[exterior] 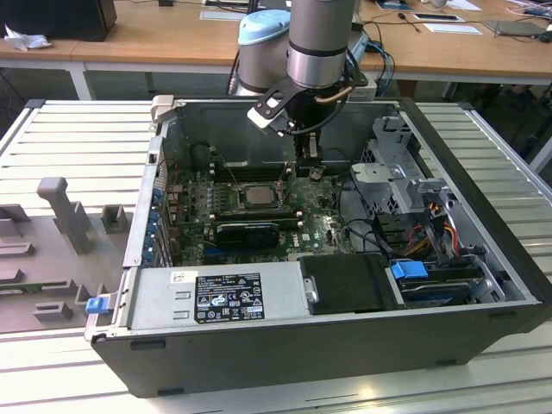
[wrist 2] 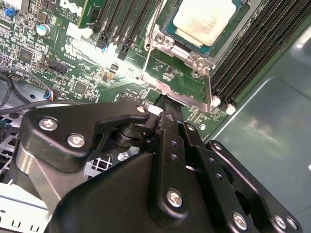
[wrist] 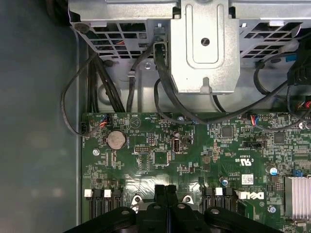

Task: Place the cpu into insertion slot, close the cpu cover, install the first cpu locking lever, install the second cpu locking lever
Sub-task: 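Close the cpu cover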

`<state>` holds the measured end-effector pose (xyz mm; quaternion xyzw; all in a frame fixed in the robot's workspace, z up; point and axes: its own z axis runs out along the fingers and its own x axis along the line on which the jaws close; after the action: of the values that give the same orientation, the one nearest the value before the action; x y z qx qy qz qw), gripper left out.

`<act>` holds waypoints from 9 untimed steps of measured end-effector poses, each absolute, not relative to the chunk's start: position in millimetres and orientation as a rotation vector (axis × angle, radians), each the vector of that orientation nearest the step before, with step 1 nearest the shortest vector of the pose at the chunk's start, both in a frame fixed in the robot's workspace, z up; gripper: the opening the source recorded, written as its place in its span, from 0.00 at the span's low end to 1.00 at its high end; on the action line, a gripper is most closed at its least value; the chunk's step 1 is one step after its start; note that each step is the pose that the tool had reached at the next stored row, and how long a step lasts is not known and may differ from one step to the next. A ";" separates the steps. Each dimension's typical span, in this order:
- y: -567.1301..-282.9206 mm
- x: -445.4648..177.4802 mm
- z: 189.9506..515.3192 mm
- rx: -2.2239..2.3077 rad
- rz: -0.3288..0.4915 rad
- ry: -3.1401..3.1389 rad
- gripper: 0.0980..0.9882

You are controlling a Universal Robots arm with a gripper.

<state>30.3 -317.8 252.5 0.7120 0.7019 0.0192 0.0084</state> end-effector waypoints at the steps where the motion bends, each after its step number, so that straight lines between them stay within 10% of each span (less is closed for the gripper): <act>1: -317.8 29.9 252.5 2.225 0.060 2.193 0.01; 9: -317.8 25.9 252.5 2.225 0.060 2.194 0.01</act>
<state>25.9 -317.8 252.5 0.7119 0.7019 0.0192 0.0083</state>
